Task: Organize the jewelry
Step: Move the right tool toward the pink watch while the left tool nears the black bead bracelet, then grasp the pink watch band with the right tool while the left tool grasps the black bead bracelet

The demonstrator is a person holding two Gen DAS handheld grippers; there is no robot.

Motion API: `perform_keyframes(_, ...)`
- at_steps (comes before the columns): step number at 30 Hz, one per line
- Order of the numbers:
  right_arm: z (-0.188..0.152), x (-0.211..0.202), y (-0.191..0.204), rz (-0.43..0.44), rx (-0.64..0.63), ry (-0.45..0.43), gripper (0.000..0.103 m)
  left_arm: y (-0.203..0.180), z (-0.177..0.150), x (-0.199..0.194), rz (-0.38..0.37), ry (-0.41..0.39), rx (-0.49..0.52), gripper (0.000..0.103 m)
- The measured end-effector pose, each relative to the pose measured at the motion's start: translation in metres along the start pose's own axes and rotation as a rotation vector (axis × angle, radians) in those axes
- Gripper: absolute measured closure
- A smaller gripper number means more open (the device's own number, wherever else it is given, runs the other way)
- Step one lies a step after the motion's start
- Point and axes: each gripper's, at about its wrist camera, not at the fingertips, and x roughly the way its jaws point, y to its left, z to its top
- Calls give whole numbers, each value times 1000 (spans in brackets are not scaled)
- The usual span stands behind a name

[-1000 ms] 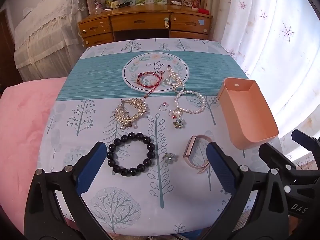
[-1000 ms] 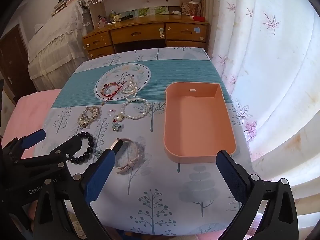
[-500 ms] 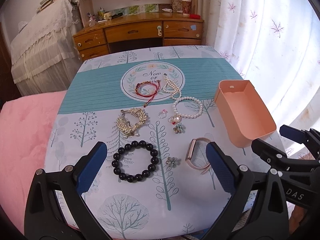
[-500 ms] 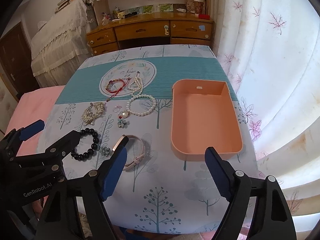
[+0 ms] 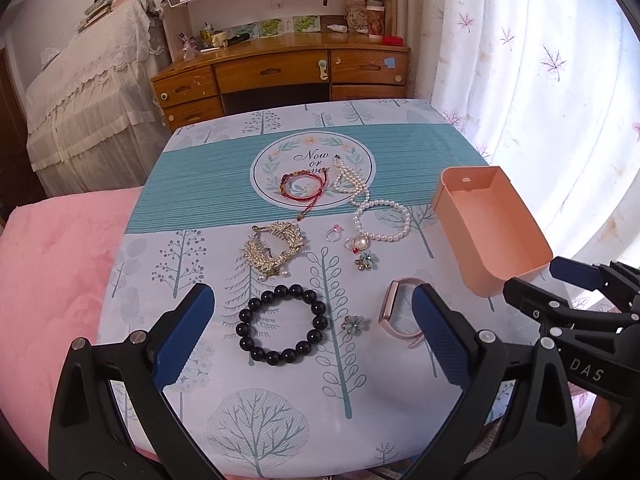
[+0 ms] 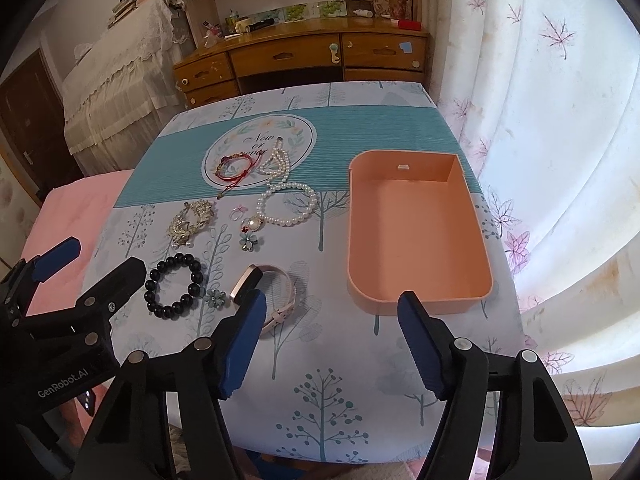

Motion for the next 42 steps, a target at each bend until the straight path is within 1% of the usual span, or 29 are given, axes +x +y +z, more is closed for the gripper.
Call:
perform_keyframes(4, -1, 3, 2, 12, -4, 18, 35, 5, 0, 0, -13, 21, 9, 4)
perform_keyframes(7, -2, 2, 4, 12, -7, 17, 35, 7, -2, -3, -8, 20, 11, 4)
perform_keyframes(15, -4, 1, 11, 18, -17, 25, 35, 26, -8, -7, -63, 48, -20, 4)
perform_keyframes(22, -5, 6, 15, 30, -18, 52, 35, 51, -17, 0, -41, 89, -63, 4)
perform_keyframes(30, -2, 22, 21, 45, -12, 95, 35, 82, -29, 28, -18, 157, -92, 5)
perform_keyframes(32, -1, 29, 21, 50, -6, 118, 35, 86, -32, 39, -16, 176, -93, 8)
perform_keyframes(33, -1, 33, 22, 55, -1, 130, 35, 88, -33, 45, -18, 189, -92, 14)
perform_keyframes(34, -1, 36, 21, 64, 5, 142, 35, 88, -35, 49, -21, 199, -92, 19)
perform_keyframes(38, 0, 55, 19, 100, 47, 197, 35, 90, -41, 75, -43, 255, -88, 23)
perform_keyframes(40, 0, 67, 16, 131, 83, 235, 35, 89, -42, 86, -48, 280, -86, 34)
perform_keyframes(42, 2, 80, 13, 167, 126, 288, 35, 89, -41, 97, -59, 305, -92, 36)
